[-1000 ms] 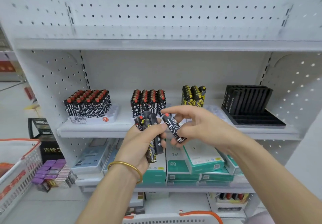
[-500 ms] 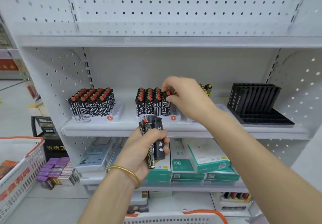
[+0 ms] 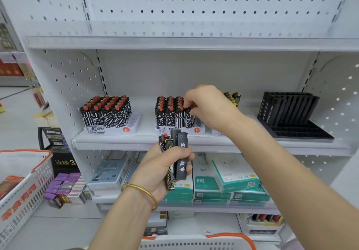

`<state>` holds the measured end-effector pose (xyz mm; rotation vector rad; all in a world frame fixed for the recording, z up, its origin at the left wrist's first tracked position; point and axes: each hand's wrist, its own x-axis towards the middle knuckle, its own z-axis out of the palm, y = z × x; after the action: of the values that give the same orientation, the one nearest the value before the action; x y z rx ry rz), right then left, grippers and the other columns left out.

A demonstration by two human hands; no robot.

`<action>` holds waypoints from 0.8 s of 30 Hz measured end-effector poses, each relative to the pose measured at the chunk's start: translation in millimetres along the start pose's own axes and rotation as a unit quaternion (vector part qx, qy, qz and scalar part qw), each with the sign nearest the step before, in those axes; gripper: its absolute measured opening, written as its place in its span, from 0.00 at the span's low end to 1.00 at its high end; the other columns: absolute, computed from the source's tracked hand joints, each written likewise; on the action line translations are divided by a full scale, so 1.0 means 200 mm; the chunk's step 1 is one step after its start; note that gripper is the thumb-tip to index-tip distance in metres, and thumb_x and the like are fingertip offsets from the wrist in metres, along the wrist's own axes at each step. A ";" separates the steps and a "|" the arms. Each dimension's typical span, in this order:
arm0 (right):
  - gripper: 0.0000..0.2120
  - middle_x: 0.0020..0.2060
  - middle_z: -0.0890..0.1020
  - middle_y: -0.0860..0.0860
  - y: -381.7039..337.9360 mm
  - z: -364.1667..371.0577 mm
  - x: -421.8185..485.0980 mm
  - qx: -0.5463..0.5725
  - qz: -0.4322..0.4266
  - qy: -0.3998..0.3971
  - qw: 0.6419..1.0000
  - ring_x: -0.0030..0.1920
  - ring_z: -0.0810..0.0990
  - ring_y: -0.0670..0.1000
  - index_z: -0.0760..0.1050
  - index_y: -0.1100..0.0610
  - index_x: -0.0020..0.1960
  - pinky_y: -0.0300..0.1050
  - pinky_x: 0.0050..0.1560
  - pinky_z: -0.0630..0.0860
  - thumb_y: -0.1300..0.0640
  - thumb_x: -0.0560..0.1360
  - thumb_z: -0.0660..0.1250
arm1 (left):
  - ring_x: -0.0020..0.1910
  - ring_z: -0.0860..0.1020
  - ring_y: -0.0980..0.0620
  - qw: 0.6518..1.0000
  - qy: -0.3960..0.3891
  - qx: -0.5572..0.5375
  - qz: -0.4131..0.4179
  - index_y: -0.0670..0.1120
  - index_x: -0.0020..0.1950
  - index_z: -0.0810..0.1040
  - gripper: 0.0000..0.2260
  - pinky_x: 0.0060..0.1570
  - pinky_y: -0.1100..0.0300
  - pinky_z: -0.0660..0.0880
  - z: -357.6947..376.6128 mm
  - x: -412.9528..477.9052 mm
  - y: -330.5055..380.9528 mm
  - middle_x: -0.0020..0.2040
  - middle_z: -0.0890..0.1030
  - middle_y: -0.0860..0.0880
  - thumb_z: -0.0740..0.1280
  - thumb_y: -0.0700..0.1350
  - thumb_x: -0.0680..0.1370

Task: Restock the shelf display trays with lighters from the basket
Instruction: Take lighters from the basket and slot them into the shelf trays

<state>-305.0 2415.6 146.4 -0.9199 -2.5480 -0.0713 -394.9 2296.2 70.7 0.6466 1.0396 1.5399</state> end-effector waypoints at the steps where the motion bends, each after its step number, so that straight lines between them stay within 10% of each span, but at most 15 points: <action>1: 0.12 0.53 0.76 0.55 -0.01 0.00 0.00 -0.011 0.003 -0.006 1.000 0.53 0.76 0.59 0.77 0.55 0.57 0.49 0.52 0.73 0.64 0.75 0.64 | 0.28 0.77 0.52 1.000 0.001 0.001 0.002 0.37 0.46 0.76 0.08 0.24 0.63 0.74 0.00 0.00 0.00 0.33 0.79 0.42 0.68 0.30 0.68; 7: 0.09 0.46 0.79 0.50 -0.04 -0.05 -0.12 0.045 0.021 0.087 0.995 0.47 0.78 0.52 0.80 0.51 0.53 0.48 0.47 0.76 0.57 0.77 0.63 | 0.29 0.78 0.53 0.999 -0.011 0.037 0.025 0.39 0.44 0.76 0.14 0.25 0.62 0.73 0.01 -0.01 0.00 0.34 0.81 0.45 0.69 0.33 0.60; 14: 0.03 0.33 0.80 0.50 0.03 -0.11 -0.29 0.344 0.055 -0.113 0.931 0.32 0.76 0.42 0.80 0.56 0.41 0.39 0.29 0.72 0.60 0.73 0.69 | 0.32 0.77 0.54 0.991 -0.079 0.103 0.017 0.39 0.49 0.77 0.18 0.27 0.62 0.74 0.10 -0.03 -0.03 0.37 0.81 0.46 0.69 0.35 0.60; 24: 0.04 0.34 0.82 0.57 0.35 -0.11 -0.69 0.583 0.240 0.079 0.772 0.34 0.81 0.52 0.77 0.61 0.47 0.40 0.31 0.78 0.66 0.75 0.64 | 0.26 0.72 0.53 0.998 -0.050 -0.016 0.027 0.42 0.36 0.82 0.07 0.24 0.67 0.69 0.31 0.03 -0.11 0.34 0.79 0.44 0.67 0.33 0.68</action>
<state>-158.6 2383.1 104.0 -0.8691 -1.5603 1.3465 -332.6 2318.5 80.0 0.7257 0.9269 1.5519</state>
